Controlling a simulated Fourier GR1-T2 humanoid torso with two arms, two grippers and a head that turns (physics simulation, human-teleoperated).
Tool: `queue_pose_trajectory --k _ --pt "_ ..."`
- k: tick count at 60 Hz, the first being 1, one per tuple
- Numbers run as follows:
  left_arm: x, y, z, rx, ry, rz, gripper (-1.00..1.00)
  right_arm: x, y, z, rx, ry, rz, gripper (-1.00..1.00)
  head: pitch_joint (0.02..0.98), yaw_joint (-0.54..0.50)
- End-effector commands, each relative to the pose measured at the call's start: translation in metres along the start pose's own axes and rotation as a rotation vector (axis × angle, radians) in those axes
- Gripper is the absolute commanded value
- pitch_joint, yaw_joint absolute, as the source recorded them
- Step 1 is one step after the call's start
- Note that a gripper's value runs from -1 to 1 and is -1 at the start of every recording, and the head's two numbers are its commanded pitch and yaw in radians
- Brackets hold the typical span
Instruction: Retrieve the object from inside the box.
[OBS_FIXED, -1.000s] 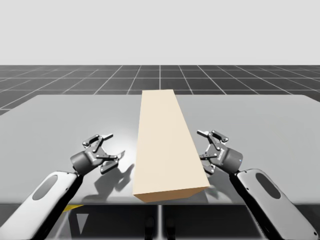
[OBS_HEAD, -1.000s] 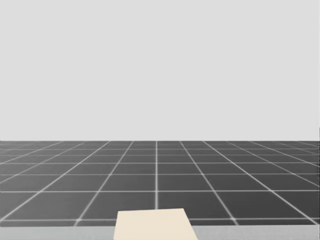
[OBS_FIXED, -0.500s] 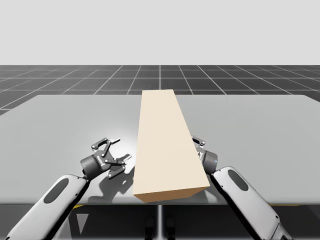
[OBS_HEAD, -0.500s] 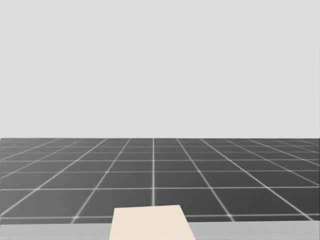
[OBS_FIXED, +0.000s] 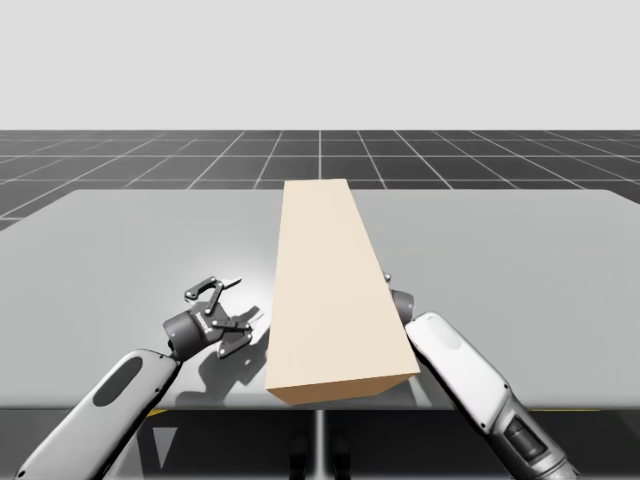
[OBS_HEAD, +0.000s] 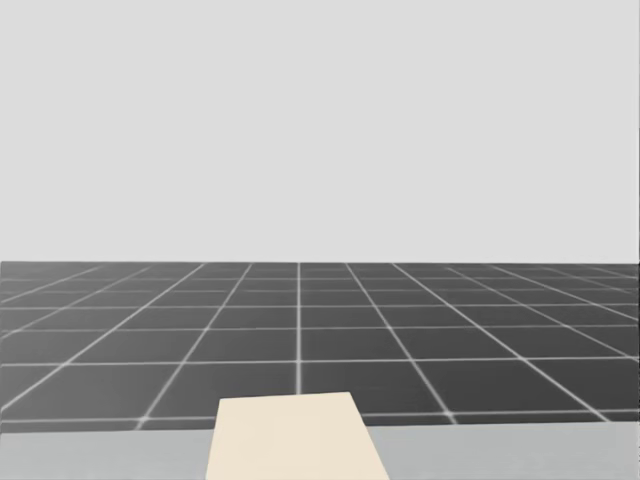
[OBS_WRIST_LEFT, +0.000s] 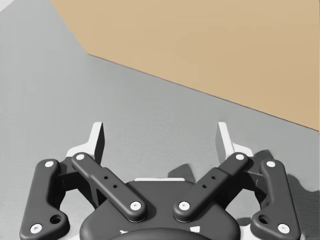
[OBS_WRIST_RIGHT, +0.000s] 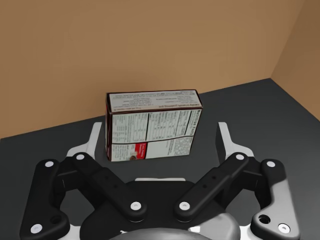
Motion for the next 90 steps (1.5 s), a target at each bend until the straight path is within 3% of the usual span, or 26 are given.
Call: queue_pose_trajectory --k 1,15,37,53,55,56,57,71,90 --pt "-0.002 -0.001 -0.001 -0.001 0.006 -0.016 -1.00 -0.010 -0.005 -0.017 0.028 0.016 -0.009 -1.00 0.104 -0.05" --pt "-0.002 -0.002 -0.001 -0.003 0.010 -0.039 -1.00 -0.008 -0.013 -0.046 0.056 0.032 0.014 -1.00 0.120 -0.05" --pt "-0.005 -0.004 -0.004 -0.005 0.034 -0.076 -1.00 -0.018 -0.026 -0.075 0.089 0.063 -0.003 -1.00 0.134 -0.04" --pt "-0.007 -0.006 -0.004 -0.008 0.045 -0.101 -1.00 -0.024 -0.036 -0.091 0.077 0.088 -0.032 -1.00 0.136 -0.05" --pt "-0.007 -0.006 -0.004 -0.009 0.045 -0.103 -1.00 -0.024 -0.035 -0.092 0.053 0.080 -0.026 -0.67 0.134 -0.05" --pt "-0.007 -0.006 -0.004 -0.007 0.045 -0.105 -1.00 -0.025 -0.034 -0.092 0.036 0.090 -0.040 0.44 0.134 -0.05" --pt "-0.008 -0.006 -0.004 -0.006 0.046 -0.106 -1.00 -0.025 -0.033 -0.091 0.040 0.104 -0.043 1.00 0.133 -0.04" --pt "-0.008 -0.005 -0.003 -0.002 0.043 -0.111 -1.00 -0.014 -0.032 -0.070 0.019 0.083 -0.017 1.00 0.123 -0.05" --pt "-0.006 0.000 -0.002 0.032 0.025 -0.090 -1.00 0.010 -0.019 0.017 -0.110 0.027 0.071 1.00 0.114 -0.05"
